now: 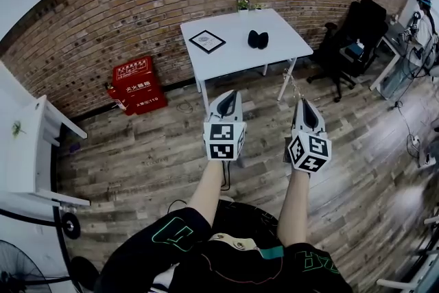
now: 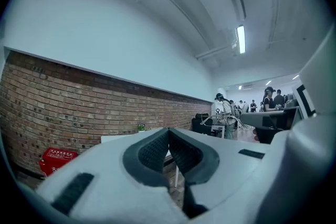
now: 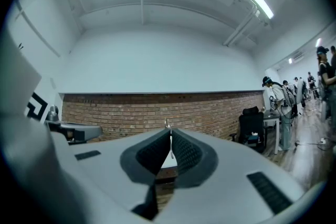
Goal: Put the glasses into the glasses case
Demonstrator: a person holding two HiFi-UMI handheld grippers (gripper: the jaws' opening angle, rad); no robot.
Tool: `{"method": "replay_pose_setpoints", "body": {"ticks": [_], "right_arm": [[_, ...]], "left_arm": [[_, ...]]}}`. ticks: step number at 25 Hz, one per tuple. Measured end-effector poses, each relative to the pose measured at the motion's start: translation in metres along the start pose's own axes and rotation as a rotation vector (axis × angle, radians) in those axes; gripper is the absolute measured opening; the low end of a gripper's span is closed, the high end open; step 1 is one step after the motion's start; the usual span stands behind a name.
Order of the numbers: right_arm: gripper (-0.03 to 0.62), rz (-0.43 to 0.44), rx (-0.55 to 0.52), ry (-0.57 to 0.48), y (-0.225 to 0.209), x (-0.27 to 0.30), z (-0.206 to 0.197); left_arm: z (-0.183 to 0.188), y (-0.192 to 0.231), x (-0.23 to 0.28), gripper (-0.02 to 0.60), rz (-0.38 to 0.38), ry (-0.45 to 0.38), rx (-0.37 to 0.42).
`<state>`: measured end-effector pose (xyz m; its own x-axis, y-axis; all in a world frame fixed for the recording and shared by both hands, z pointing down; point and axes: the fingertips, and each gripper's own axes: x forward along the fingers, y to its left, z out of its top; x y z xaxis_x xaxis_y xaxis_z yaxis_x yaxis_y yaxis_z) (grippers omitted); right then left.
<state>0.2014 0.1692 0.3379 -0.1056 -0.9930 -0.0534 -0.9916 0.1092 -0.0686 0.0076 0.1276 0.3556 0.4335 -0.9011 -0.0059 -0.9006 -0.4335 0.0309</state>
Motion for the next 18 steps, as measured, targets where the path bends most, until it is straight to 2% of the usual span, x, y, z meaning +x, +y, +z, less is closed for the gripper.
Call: {"method": "replay_pose_setpoints", "body": {"ticks": [11, 18], "right_arm": [[0.015, -0.049, 0.030, 0.002, -0.029, 0.004, 0.000], [0.015, -0.039, 0.048, 0.009, -0.024, 0.034, -0.012]], "left_arm": [[0.004, -0.008, 0.021, 0.000, -0.017, -0.012, 0.001], [-0.004, 0.016, 0.041, 0.000, -0.005, -0.005, -0.004]]}}
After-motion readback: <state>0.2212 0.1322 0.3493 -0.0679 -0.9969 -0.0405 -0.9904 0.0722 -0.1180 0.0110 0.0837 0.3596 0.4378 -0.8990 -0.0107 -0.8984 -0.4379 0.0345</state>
